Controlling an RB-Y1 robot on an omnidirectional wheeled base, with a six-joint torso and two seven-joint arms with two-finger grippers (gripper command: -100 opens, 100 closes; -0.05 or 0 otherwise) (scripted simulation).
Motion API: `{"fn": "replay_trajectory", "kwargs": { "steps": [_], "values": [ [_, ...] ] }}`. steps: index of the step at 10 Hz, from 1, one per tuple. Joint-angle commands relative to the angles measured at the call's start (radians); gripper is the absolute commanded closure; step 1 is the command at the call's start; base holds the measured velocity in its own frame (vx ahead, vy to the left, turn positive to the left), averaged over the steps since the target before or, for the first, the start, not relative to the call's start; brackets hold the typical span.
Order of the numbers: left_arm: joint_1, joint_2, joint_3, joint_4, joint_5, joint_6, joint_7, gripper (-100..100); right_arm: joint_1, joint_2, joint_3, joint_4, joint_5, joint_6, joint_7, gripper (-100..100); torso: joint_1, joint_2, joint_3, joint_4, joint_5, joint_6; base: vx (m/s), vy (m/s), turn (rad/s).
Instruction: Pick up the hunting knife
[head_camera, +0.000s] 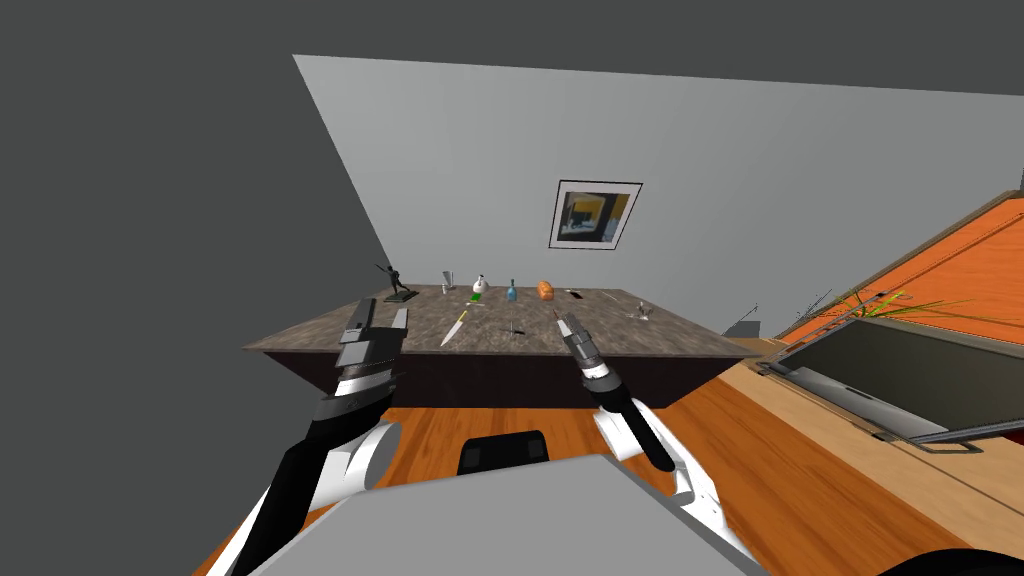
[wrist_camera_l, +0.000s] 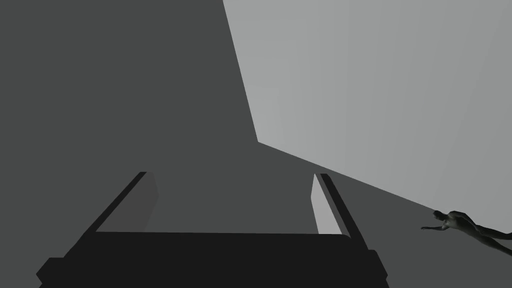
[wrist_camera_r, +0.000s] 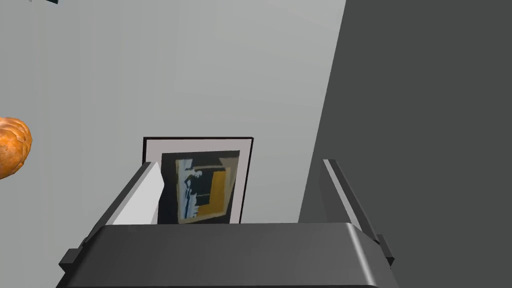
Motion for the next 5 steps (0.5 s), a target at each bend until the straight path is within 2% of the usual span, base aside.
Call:
{"fn": "replay_trajectory", "kwargs": {
  "steps": [1,2,3,4,5],
  "values": [
    [0.0,0.0,0.0,0.0,0.0,0.0,0.0,0,-0.002,-0.033,0.005,0.013,0.004,-0.002,0.01,-100,0.0,0.0,0.0,0.0,0.0,0.0,-0.051,-0.106,0.024],
    [0.0,0.0,0.0,0.0,0.0,0.0,0.0,0,-0.006,-0.071,0.015,0.041,0.012,-0.004,0.026,-100,0.001,-0.001,0.0,0.0,0.0,0.0,-0.074,-0.144,0.038],
    [0.0,0.0,0.0,0.0,0.0,0.0,0.0,0,-0.006,-0.087,0.015,0.041,0.012,-0.004,0.026,-100,-0.001,0.0,0.0,0.0,0.0,0.0,-0.054,-0.118,0.043],
    [0.0,0.0,0.0,0.0,0.0,0.0,0.0,0,-0.011,-0.122,0.026,0.072,0.023,-0.008,0.042,-100,0.001,-0.001,0.0,0.0,0.0,0.0,-0.042,-0.106,0.062],
    [0.0,0.0,0.0,0.0,0.0,0.0,0.0,0,-0.011,-0.142,0.026,0.072,0.023,-0.008,0.042,-100,0.001,-0.002,-0.001,0.0,0.0,0.0,-0.028,-0.087,0.035]
  ]
}}
